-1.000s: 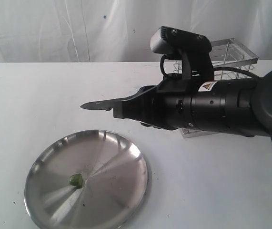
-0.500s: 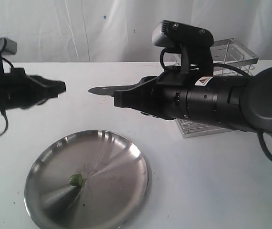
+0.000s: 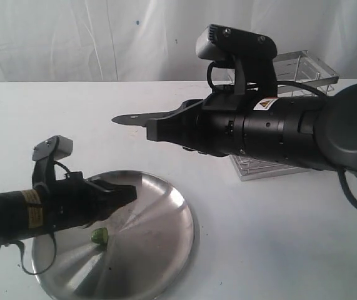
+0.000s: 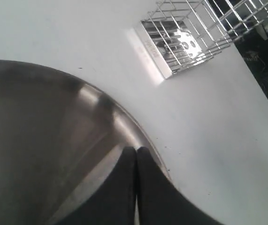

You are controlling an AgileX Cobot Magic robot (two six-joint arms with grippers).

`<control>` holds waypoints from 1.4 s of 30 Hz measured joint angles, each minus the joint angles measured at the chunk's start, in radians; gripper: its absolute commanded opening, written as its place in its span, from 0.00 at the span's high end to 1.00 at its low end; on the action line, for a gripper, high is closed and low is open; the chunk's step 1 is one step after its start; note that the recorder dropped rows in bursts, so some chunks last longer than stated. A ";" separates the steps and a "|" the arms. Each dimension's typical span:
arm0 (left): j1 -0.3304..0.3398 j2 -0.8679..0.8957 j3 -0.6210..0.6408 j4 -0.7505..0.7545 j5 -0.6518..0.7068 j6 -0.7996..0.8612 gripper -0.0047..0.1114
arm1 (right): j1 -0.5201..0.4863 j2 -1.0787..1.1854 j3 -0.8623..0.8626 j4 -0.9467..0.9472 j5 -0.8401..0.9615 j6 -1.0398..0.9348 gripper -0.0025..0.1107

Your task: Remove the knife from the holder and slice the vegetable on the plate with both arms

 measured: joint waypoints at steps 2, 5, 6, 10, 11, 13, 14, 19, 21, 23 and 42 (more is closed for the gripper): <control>-0.053 0.009 0.000 -0.112 -0.028 0.063 0.96 | 0.000 0.000 0.000 0.000 0.000 0.000 0.98; -0.107 0.010 0.000 -0.261 -0.091 0.116 0.96 | 0.000 0.000 0.000 0.000 0.000 0.000 0.98; -0.119 0.010 0.000 -0.292 -0.102 0.124 0.96 | 0.000 0.000 0.000 0.000 0.000 0.000 0.98; -0.136 0.010 0.000 -0.301 -0.103 0.128 0.96 | 0.000 0.000 0.000 0.000 0.007 0.000 0.98; -0.139 0.010 0.000 -0.303 -0.103 0.128 0.96 | 0.000 0.000 0.000 0.000 0.016 0.000 0.98; -0.141 0.010 0.000 -0.331 -0.104 0.131 0.96 | 0.000 0.000 0.000 0.000 0.035 0.000 0.98; -0.141 0.010 0.000 -0.350 -0.104 0.133 0.96 | 0.000 0.000 0.000 0.000 0.052 0.000 0.98; -0.141 0.011 -0.051 -0.361 -0.099 0.134 0.96 | 0.000 0.002 0.000 0.000 0.089 0.000 0.98; -0.141 0.011 -0.075 -0.324 -0.099 0.131 0.96 | 0.000 0.004 0.000 0.000 0.089 0.000 0.98; -0.141 0.011 -0.099 -0.289 -0.099 0.123 0.96 | 0.000 0.004 0.000 0.000 0.089 0.000 0.98; -0.141 0.013 -0.121 -0.266 -0.075 0.106 0.96 | 0.000 0.040 0.000 0.000 0.154 0.000 0.98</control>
